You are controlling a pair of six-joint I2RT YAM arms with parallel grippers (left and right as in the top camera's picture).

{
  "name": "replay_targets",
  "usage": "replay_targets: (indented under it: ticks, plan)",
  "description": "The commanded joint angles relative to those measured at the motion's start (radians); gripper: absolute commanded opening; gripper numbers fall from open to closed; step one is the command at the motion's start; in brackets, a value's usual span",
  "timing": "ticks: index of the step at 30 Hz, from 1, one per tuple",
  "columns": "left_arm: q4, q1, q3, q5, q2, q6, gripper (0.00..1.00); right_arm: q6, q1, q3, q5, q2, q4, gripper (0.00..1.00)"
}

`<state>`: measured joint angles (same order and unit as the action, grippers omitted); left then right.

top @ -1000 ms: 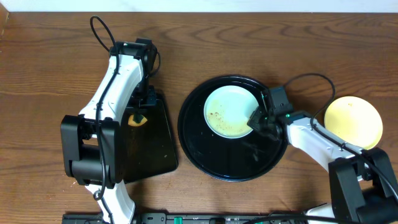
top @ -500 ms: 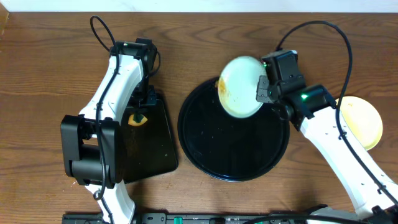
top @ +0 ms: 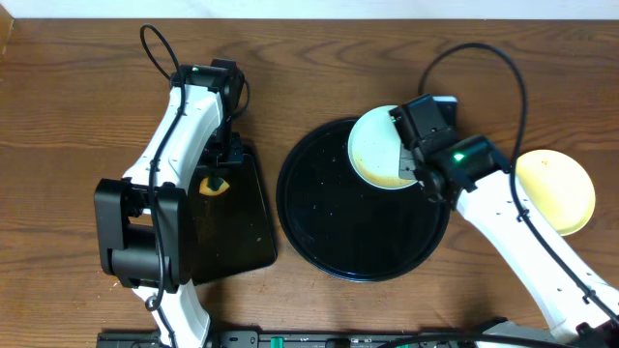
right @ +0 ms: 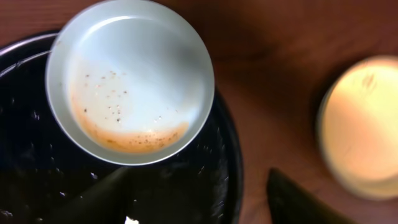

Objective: Clean dirty plates on tray and stack at the side
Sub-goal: 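Lift the pale green plate and carry it right toward the yellow plate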

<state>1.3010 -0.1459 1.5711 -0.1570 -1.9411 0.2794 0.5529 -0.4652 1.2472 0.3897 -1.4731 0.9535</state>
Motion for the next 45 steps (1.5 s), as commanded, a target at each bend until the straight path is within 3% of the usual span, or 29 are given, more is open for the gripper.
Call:
replay_targets:
  ticks: [1, 5, 12, 17, 25, 35, 40, 45]
  plan:
    - [0.003, 0.002, -0.005, -0.011, 0.007, -0.014, 0.08, 0.246, 0.084, -0.073, -0.114, -0.011, -0.004, 0.75]
    - [0.001, 0.002, -0.005, -0.011, 0.007, -0.014, 0.08, 0.254, 0.164, -0.171, -0.278, -0.029, -0.077, 0.68]
    - [-0.002, 0.002, -0.005, -0.011, 0.007, -0.014, 0.08, 0.329, 0.236, -0.393, -0.495, -0.031, -0.448, 0.69]
    - [-0.004, 0.002, -0.005, -0.011, 0.007, -0.014, 0.08, 0.4, 0.238, -0.476, -0.517, -0.031, -0.636, 0.7]
    - [-0.003, 0.002, -0.005, -0.011, 0.007, -0.014, 0.07, 0.558, 0.241, -0.536, -0.435, -0.031, -0.652, 0.73]
    - [0.0, 0.002, -0.005, -0.011, 0.007, -0.018, 0.08, 0.554, 0.262, -0.54, -0.329, -0.034, -0.667, 0.72]
    - [0.001, 0.002, -0.005, -0.011, 0.007, -0.018, 0.08, 0.483, 0.262, -0.541, -0.327, -0.058, -0.738, 0.58]
    - [0.001, 0.002, -0.005, -0.012, 0.007, -0.018, 0.08, 0.478, 0.262, -0.541, -0.327, -0.097, -0.775, 0.62]
